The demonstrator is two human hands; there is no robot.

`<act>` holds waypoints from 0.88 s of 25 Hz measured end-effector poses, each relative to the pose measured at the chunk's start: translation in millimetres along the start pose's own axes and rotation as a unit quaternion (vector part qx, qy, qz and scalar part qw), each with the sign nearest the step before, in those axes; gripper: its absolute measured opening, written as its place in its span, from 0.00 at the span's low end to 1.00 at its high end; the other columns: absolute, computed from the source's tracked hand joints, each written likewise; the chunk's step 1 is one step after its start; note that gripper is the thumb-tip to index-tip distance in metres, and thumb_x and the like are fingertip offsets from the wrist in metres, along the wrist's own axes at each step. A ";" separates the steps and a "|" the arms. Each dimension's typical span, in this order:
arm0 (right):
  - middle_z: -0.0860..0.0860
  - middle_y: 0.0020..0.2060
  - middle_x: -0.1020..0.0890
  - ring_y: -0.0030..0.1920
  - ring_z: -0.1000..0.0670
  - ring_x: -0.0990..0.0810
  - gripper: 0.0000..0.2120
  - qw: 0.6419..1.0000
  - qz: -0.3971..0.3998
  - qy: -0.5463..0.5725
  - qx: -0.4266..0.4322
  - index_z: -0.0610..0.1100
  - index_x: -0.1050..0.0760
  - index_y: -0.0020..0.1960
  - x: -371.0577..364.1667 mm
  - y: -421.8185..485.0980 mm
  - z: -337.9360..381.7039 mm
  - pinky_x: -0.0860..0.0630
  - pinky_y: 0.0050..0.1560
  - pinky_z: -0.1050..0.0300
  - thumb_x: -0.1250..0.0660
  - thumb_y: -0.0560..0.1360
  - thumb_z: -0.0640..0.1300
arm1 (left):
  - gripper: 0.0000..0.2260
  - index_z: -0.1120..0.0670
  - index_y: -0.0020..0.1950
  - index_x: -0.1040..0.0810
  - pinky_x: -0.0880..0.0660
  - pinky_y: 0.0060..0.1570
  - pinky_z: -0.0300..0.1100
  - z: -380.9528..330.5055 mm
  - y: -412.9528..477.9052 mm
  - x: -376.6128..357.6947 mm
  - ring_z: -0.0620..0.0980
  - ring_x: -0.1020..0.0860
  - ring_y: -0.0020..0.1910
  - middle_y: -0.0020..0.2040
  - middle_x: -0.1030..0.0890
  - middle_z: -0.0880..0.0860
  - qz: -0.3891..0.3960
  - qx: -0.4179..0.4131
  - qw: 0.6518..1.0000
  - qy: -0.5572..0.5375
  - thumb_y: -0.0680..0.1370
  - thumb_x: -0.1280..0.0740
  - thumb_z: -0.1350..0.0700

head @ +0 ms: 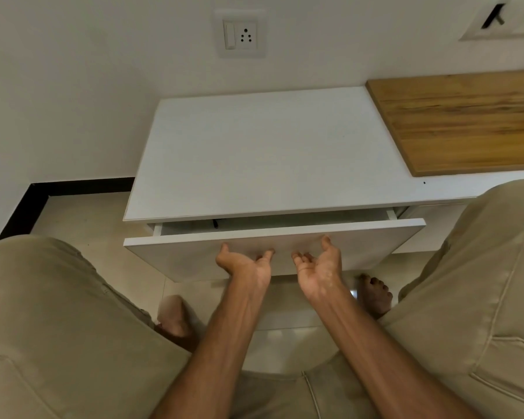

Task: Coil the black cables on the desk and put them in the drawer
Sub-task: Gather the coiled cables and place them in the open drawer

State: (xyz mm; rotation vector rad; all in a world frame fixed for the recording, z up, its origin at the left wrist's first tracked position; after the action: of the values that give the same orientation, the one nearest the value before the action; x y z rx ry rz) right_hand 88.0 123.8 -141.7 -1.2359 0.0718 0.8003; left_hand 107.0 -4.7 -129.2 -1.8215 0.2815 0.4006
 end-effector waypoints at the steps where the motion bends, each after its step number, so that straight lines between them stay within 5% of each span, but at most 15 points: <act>1: 0.37 0.76 0.38 0.75 0.39 0.32 0.26 1.000 -0.003 0.009 0.003 0.41 0.39 0.79 -2.5 0.9 0.7 0.34 0.77 0.43 0.38 0.84 0.46 | 0.25 0.51 0.81 0.43 0.42 0.73 0.70 0.8 2.1 -1.5 0.66 0.42 0.79 0.80 0.42 0.60 0.000 0.001 1.000 0.001 0.84 0.45 0.51; 8: 0.38 0.78 0.40 0.79 0.40 0.39 0.22 0.998 -0.009 0.056 0.012 0.40 0.36 0.77 -27.9 14.4 10.0 0.32 0.75 0.41 0.40 0.85 0.42 | 0.24 0.52 0.79 0.36 0.41 0.70 0.73 -0.9 20.6 -30.3 0.65 0.37 0.76 0.77 0.35 0.60 0.039 0.029 0.999 0.013 0.83 0.45 0.49; 16: 0.40 0.79 0.41 0.79 0.41 0.41 0.21 0.998 -0.015 0.065 0.009 0.39 0.35 0.76 -41.8 18.1 11.9 0.32 0.75 0.39 0.41 0.85 0.41 | 0.25 0.46 0.82 0.42 0.41 0.69 0.76 -6.2 31.0 -45.7 0.64 0.45 0.80 0.82 0.46 0.54 0.025 0.006 1.000 0.015 0.83 0.50 0.51; 22: 0.39 0.77 0.38 0.77 0.40 0.37 0.19 0.999 -0.004 0.043 0.006 0.40 0.31 0.74 -40.5 11.9 13.6 0.29 0.72 0.40 0.39 0.84 0.42 | 0.24 0.48 0.80 0.39 0.35 0.67 0.73 -7.0 27.9 -43.0 0.64 0.39 0.77 0.80 0.40 0.57 0.035 0.002 0.998 0.057 0.83 0.49 0.49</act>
State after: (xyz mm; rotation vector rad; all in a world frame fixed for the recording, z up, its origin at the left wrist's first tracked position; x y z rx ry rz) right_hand 46.6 116.2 -127.8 -1.2588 0.1413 0.7398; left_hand 57.8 -19.8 -134.2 -1.8374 0.4244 0.3448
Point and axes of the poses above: each hand's wrist, its own y-axis towards the middle knuckle, its own x-axis out of the back of the hand, z = x × y, the point moved 7 cm from there along y, towards the middle knuckle
